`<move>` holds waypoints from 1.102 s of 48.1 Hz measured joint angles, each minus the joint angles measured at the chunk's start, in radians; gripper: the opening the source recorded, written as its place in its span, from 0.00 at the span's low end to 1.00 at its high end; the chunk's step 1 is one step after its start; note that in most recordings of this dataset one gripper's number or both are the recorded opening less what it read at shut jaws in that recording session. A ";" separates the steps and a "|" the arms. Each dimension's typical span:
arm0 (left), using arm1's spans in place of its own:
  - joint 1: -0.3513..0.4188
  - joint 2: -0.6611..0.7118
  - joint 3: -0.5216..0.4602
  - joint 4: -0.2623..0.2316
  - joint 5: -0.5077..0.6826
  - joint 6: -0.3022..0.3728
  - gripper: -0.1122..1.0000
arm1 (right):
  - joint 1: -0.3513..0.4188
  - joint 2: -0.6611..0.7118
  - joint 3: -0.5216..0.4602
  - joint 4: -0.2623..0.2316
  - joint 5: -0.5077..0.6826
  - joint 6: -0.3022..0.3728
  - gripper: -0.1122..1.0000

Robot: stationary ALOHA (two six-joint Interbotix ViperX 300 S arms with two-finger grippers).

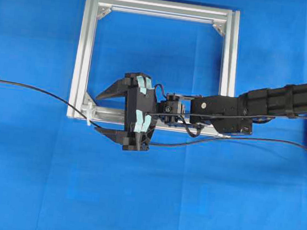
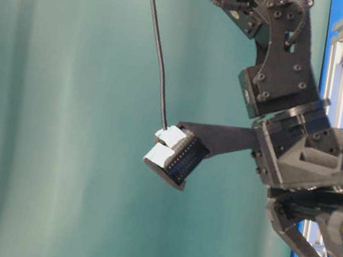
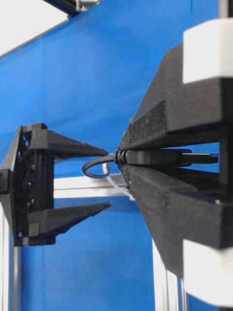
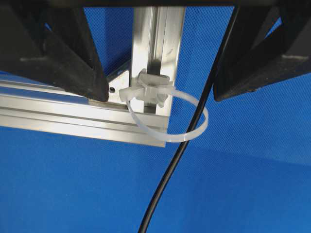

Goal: Insert the wire through the string loop located on the left side.

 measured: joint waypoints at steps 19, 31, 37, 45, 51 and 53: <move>0.000 0.000 -0.002 0.000 0.015 -0.017 0.20 | 0.000 0.000 -0.002 0.002 0.002 0.000 0.98; 0.000 0.000 0.000 0.000 0.034 -0.040 0.83 | 0.000 0.000 0.000 0.002 0.000 0.000 0.98; 0.000 0.000 -0.002 0.000 0.043 -0.041 0.86 | 0.000 -0.009 0.000 0.002 0.002 0.000 0.98; -0.002 0.002 0.000 0.002 0.044 -0.041 0.84 | 0.000 -0.057 -0.002 0.000 0.005 0.002 0.98; 0.000 0.000 0.000 0.002 0.044 -0.041 0.84 | 0.000 -0.095 0.000 0.002 0.014 0.002 0.98; 0.000 0.002 -0.002 0.000 0.044 -0.041 0.84 | 0.000 -0.112 0.000 0.000 0.023 0.002 0.98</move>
